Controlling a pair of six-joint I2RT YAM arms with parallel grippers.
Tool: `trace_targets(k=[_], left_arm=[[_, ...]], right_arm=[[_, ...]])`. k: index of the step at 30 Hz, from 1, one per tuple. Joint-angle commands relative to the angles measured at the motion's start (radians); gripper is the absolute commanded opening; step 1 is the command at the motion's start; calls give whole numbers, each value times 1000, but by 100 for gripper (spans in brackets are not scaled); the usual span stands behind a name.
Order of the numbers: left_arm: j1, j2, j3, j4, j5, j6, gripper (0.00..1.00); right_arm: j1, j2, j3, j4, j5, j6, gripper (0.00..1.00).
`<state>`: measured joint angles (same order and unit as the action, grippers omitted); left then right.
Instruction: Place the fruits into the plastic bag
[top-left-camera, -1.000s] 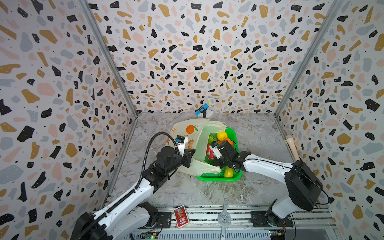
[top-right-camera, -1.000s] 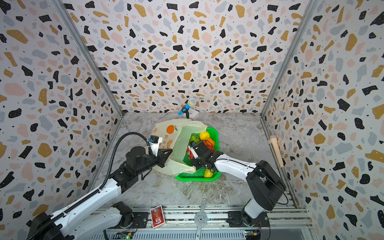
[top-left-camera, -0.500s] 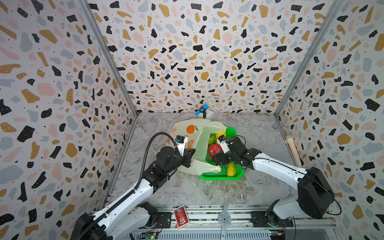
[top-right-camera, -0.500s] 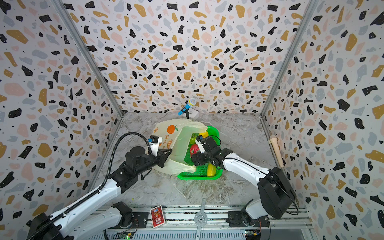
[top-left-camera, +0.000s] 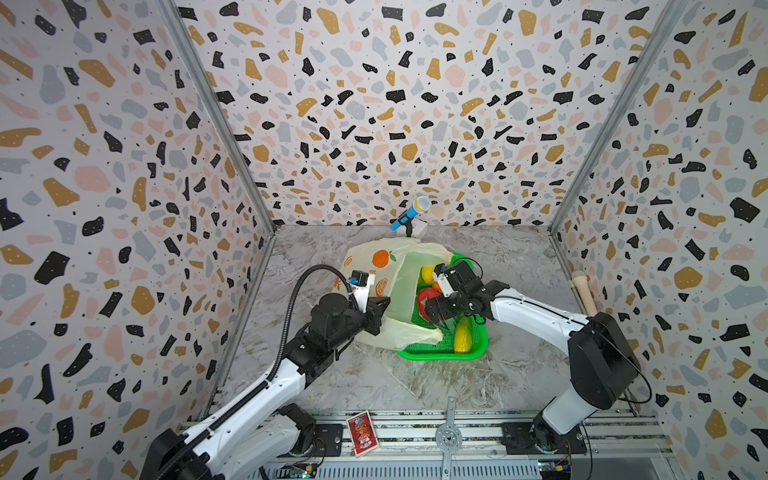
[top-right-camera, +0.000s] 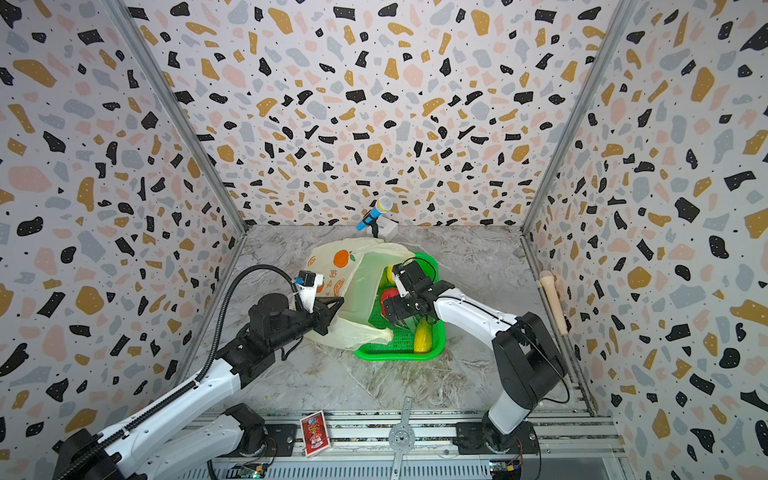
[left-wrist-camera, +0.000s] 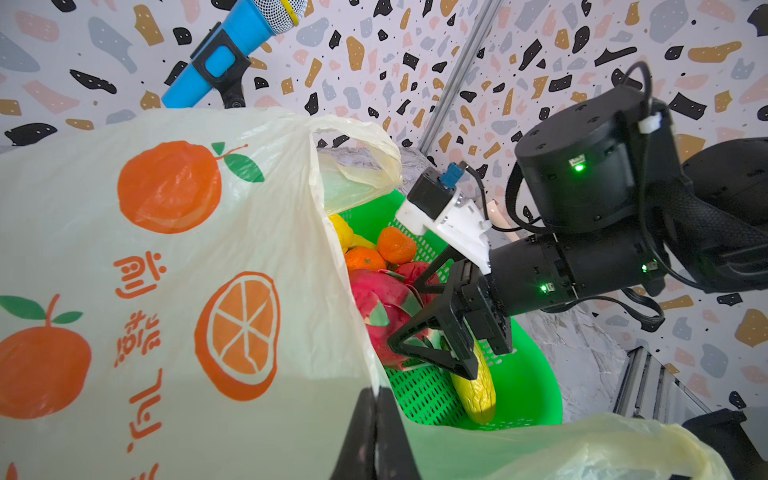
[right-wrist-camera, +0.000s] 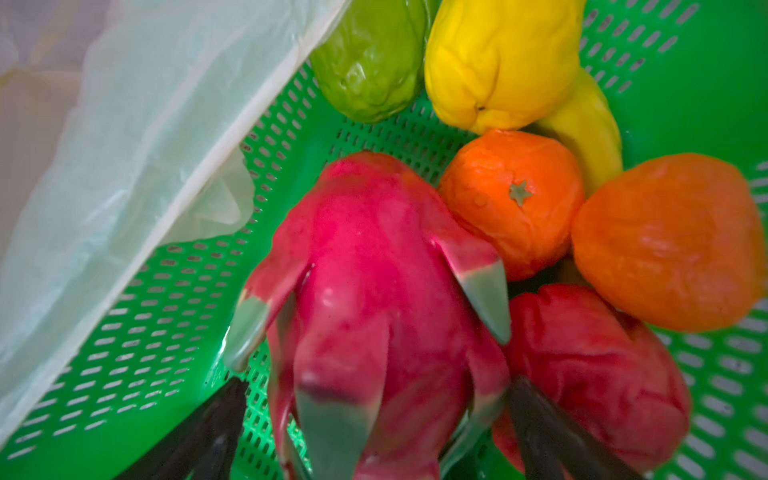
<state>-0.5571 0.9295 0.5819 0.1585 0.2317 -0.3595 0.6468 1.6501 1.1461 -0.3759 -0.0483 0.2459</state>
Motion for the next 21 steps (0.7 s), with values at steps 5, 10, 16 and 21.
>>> trace_targets(k=[5, 10, 16, 21], left_arm=[[5, -22, -22, 48, 24, 17, 0], [5, -28, -27, 44, 23, 24, 0], [5, -29, -37, 46, 19, 24, 0], [5, -25, -35, 52, 19, 24, 0]], right_arm=[[-13, 97, 177, -120, 25, -34, 99], [-9, 172, 237, -186, 40, -35, 99], [-2, 211, 230, -226, 56, -31, 99], [30, 251, 219, -231, 79, -21, 99]])
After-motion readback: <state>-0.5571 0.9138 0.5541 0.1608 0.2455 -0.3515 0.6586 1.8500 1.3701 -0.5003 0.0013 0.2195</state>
